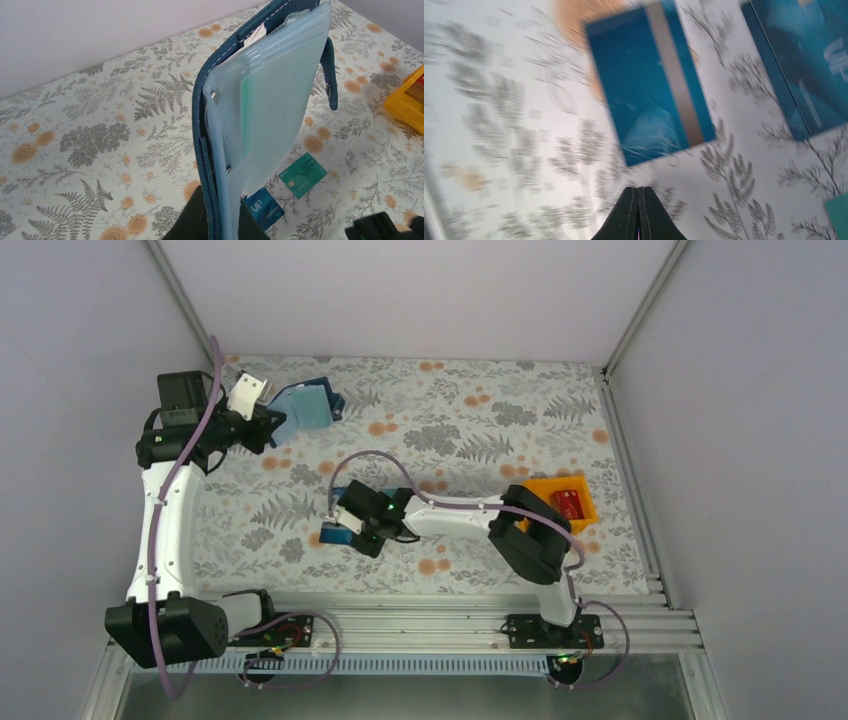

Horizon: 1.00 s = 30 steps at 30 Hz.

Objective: Take the credit cards out of the card holder

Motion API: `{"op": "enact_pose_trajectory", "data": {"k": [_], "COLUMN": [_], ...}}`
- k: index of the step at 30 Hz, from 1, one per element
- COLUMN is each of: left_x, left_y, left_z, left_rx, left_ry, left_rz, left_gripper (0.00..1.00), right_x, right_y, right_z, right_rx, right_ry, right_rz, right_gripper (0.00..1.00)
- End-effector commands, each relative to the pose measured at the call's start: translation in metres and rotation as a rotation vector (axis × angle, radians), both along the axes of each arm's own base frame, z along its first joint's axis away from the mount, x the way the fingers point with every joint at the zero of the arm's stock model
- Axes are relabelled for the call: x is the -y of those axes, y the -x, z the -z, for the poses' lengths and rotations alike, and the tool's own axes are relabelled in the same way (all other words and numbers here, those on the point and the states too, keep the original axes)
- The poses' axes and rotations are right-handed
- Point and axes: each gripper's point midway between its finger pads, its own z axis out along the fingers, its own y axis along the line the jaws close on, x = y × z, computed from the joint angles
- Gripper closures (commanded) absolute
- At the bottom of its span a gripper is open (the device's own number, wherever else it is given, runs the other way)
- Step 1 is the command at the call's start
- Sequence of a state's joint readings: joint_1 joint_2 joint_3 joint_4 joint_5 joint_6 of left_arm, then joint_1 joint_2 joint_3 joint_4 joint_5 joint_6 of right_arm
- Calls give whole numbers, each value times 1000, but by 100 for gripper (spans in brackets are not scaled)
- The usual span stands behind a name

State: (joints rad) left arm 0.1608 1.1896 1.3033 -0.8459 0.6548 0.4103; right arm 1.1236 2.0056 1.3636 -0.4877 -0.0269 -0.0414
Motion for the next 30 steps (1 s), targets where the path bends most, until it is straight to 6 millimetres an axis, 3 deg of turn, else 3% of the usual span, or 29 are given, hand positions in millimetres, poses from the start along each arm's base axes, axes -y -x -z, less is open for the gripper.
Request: {"op": "enact_pose_trajectory", "data": {"k": [1,4,7,10,13,16,21,23,26,30], "left_x": [3,8,21,39,52,59,60,60,59,59], "left_y": [-1,3,12,27,40,48,50,51,53,54], "left_z": [-3,-5,-9,-15,-22,-25,-26,-27,-27,-31], "left_rx": [26,30,33,41,50,52,43,42,44,56], "left_ry": [13,25,68,143,209,252,271,269,257,243], "left_rz": [31,63,144,265,356,402,402,397,392,398], "left_gripper": [98,98,98,98,98,98,98,98,98,98], "right_x": [-31,-35,-31,-4,37,64,49,44,30,11], "right_y": [32,30,13,-16,-44,-65,-66,-78,-85,-84], "right_z": [-46,-72,-140,-226,-297,-337,-369,-374,-364,-333], "right_rx": [-3,17,102,171,190,219,161,160,105,-3], "right_ry": [-154,-224,-403,-610,-792,-869,-898,-900,-886,-838], "right_rz": [-182,-174,-120,-37,30,76,0,46,42,-14], "right_gripper": [96,95,79,57,38,25,14,10,10,18]}}
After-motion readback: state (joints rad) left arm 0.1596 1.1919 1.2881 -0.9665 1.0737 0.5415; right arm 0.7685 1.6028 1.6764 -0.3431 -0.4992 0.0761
